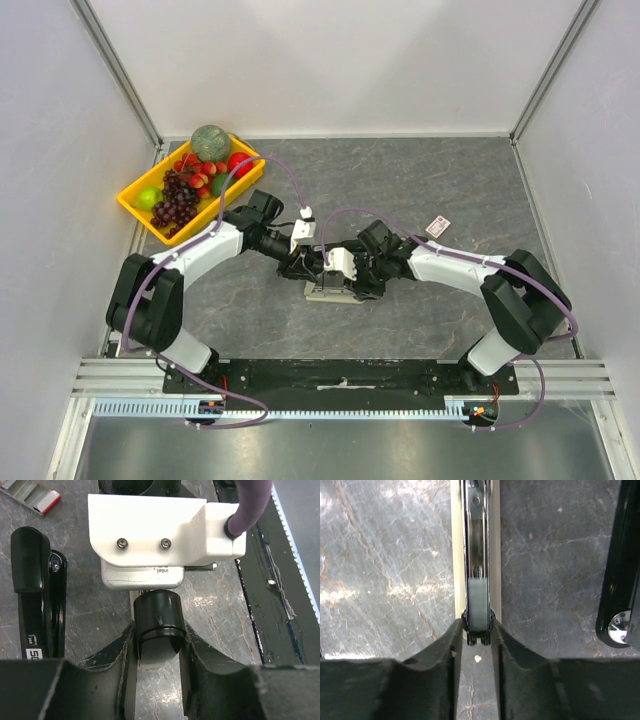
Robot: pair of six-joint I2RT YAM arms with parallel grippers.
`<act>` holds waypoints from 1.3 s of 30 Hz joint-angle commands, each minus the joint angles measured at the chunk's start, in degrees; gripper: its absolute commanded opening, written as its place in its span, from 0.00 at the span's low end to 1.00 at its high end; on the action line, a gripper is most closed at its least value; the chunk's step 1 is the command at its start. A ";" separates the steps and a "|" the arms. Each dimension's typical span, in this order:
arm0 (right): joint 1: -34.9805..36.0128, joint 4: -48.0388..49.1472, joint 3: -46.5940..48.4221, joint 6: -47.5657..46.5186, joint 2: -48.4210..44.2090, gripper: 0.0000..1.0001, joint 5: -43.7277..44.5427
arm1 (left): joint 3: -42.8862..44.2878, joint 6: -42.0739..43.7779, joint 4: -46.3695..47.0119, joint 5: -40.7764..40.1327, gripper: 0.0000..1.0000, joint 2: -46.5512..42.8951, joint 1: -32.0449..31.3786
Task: Load the staples into the stapler
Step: Close the stapler at the center of the board.
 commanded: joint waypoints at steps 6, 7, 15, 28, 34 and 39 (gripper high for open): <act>-0.65 -5.36 0.15 -6.54 -6.64 0.42 -5.01 | -2.61 -2.00 1.48 -6.70 0.05 -5.99 -5.15; -0.91 -5.80 0.15 -6.81 -7.17 0.42 -5.89 | -2.52 -1.99 1.31 -7.57 0.06 -5.99 -5.59; -4.07 -9.84 0.50 -10.41 -13.41 0.43 -9.76 | 0.55 -2.78 -0.89 -12.05 0.06 -3.10 -10.77; -7.85 -12.13 0.41 -11.29 -20.61 0.43 -6.43 | 11.01 -5.24 -7.73 -24.35 0.07 9.45 -23.42; -13.11 -11.70 -1.26 -10.15 -27.28 0.43 -1.96 | 18.92 -6.73 -14.15 -34.11 0.07 18.51 -30.89; -19.45 -9.94 -2.57 -7.61 -34.41 0.43 0.34 | 21.21 -8.67 -14.52 -43.50 0.07 24.31 -36.08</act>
